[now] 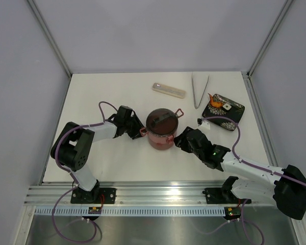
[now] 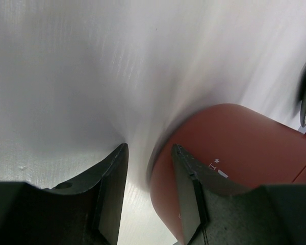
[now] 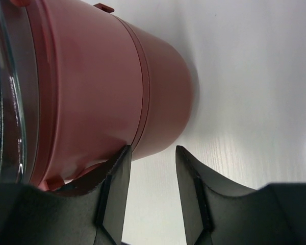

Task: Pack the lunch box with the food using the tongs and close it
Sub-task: Close the fastener on the packing box.

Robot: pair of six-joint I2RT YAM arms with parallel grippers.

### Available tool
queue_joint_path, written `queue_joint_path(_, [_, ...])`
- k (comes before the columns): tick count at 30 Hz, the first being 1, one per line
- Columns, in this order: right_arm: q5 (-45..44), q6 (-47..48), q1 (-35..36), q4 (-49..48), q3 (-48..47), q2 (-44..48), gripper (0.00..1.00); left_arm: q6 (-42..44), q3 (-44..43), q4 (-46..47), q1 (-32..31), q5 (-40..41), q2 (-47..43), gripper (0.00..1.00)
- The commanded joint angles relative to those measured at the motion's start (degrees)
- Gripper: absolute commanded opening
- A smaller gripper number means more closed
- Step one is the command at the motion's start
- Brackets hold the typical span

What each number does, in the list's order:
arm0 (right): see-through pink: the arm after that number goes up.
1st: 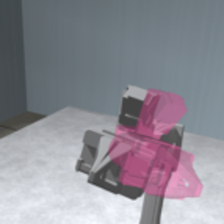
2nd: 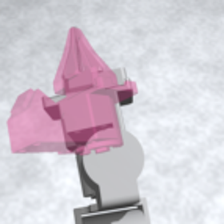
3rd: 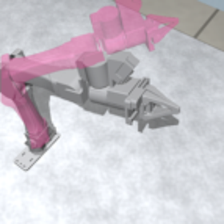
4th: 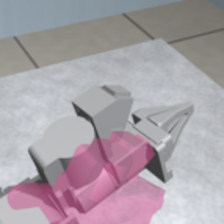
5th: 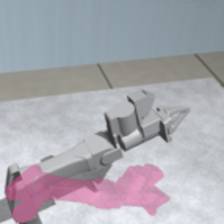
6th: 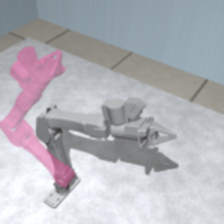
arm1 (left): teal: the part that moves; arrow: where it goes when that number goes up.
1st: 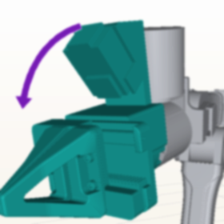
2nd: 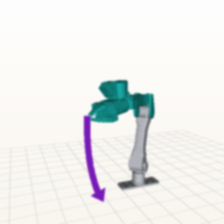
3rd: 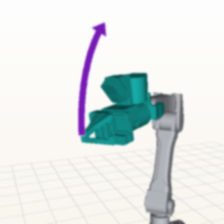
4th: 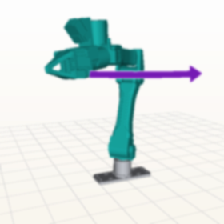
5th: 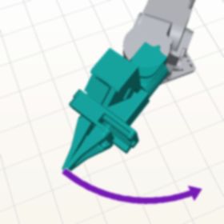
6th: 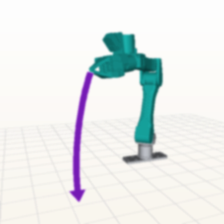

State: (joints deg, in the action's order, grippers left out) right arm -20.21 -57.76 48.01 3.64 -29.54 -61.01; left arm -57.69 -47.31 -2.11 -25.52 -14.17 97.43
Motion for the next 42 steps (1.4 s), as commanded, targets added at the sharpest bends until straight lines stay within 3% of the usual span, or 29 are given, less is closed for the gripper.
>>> queue_joint_path(1, [3.2, -0.6, 0.8, -7.9, -1.0, -0.2, 0.48, -0.7, 2.0, 2.3, -1.7, -0.9, -1.0, 0.44])
queue_joint_path(15, [3.7, -0.8, 5.3, -9.7, -4.4, -6.4, 0.47, -2.5, 4.2, 4.9, -3.8, 0.2, -1.3, 0.41])
queue_joint_path(20, [-1.1, -0.5, 5.2, -4.3, -4.6, -3.3, 0.48, -2.9, 6.8, 5.4, -3.8, 0.8, -3.0, 0.41])
queue_joint_path(24, [-5.0, 5.2, 5.2, 3.3, -6.3, -0.4, 0.49, -3.1, 8.4, 4.7, -3.8, 1.6, -5.0, 0.41])
queue_joint_path(27, [-4.9, 10.3, 5.2, 8.8, -8.3, 1.1, 0.53, -2.3, 8.2, 3.4, -3.8, 1.8, -6.1, 0.42])
queue_joint_path(32, [-0.3, 18.4, 5.4, 10.9, -7.2, 4.4, 0.74, -0.5, 6.5, 0.0, -3.7, 3.4, -6.7, 0.43])
queue_joint_path(35, [0.7, 22.5, 7.5, 10.4, -7.4, 4.5, 0.81, -0.1, 5.7, -0.4, -3.3, 3.5, -6.3, 0.43])
queue_joint_path(42, [-3.7, 23.1, 12.9, 9.8, -9.2, 0.6, 0.81, 0.2, 5.1, -0.1, -2.9, 2.6, -5.1, 0.43])
